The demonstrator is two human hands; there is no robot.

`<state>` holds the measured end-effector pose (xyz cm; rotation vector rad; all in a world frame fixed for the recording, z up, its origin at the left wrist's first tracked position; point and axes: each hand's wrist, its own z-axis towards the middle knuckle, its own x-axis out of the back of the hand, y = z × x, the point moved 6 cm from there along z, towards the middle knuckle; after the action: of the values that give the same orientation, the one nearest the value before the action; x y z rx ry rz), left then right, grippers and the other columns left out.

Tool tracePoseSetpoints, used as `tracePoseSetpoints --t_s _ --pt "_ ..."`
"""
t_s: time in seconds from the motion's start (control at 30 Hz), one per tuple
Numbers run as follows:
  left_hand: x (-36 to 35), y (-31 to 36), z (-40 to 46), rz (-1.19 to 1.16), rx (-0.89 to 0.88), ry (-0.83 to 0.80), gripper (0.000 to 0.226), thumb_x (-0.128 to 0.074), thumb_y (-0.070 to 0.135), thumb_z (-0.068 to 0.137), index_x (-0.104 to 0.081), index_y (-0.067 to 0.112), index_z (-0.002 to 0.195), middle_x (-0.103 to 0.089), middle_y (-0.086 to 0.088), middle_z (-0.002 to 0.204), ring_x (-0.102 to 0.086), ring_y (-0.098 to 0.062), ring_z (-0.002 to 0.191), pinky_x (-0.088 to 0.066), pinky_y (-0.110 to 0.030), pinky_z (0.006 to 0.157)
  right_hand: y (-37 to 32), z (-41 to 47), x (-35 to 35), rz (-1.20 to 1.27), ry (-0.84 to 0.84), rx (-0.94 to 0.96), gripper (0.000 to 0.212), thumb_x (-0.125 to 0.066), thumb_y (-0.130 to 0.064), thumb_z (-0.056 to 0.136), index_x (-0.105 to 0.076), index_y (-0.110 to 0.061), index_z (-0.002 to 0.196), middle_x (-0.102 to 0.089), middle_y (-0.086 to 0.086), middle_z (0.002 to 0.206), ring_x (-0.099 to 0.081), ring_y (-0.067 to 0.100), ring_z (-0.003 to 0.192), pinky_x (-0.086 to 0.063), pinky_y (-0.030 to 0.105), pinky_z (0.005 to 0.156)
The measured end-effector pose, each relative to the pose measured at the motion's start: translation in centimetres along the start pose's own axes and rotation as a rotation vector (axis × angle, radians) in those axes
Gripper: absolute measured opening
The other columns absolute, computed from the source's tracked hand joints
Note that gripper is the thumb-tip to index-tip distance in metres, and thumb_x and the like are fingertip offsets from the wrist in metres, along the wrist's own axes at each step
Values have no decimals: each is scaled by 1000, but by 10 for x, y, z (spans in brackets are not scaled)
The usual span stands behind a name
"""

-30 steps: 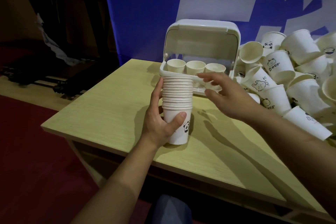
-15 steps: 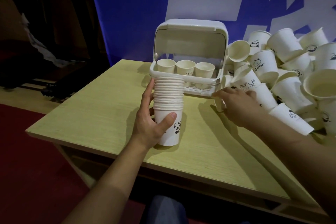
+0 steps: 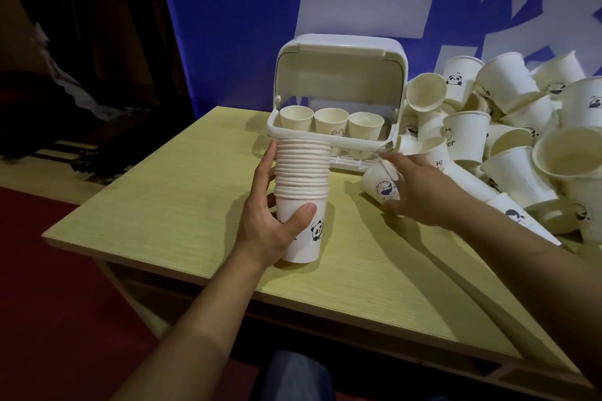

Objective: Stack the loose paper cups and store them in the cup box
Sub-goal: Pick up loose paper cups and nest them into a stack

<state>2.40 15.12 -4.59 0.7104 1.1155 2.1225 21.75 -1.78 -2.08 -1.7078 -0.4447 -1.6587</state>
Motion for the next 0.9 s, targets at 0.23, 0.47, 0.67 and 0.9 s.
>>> tracePoseSetpoints --t_s 0.23,0.47,0.67,0.9 --pt "-1 3 -1 25 -23 -16 92 -70 55 69 -16 68 144 -50 15 142 -61 -3 116 -57 -20 80 -20 -1 34 543 202 56 86 -77 -20 80 -29 -38 149 -55 0 127 -64 9 89 -56 25 64" --pt "-7 9 2 74 -44 -84 93 -71 52 69 -19 67 144 -44 6 153 -56 -6 126 -53 -19 86 -67 -14 85 1050 452 196 81 -76 -17 83 -28 -39 145 -51 -3 127 -62 13 107 -59 25 76" --pt "-24 25 6 168 -2 -247 107 -72 54 62 -4 72 142 -38 45 129 -52 10 118 -54 -22 88 -83 -31 85 967 386 265 74 -79 -26 81 -31 -44 135 -53 -7 125 -59 6 106 -57 24 79" --pt "-41 35 6 124 0 -201 120 -86 39 68 4 61 145 -38 36 128 -47 28 106 -48 -4 73 -65 -51 66 877 336 223 26 -66 -28 92 -62 -30 117 -65 -13 113 -63 0 97 -55 22 82"
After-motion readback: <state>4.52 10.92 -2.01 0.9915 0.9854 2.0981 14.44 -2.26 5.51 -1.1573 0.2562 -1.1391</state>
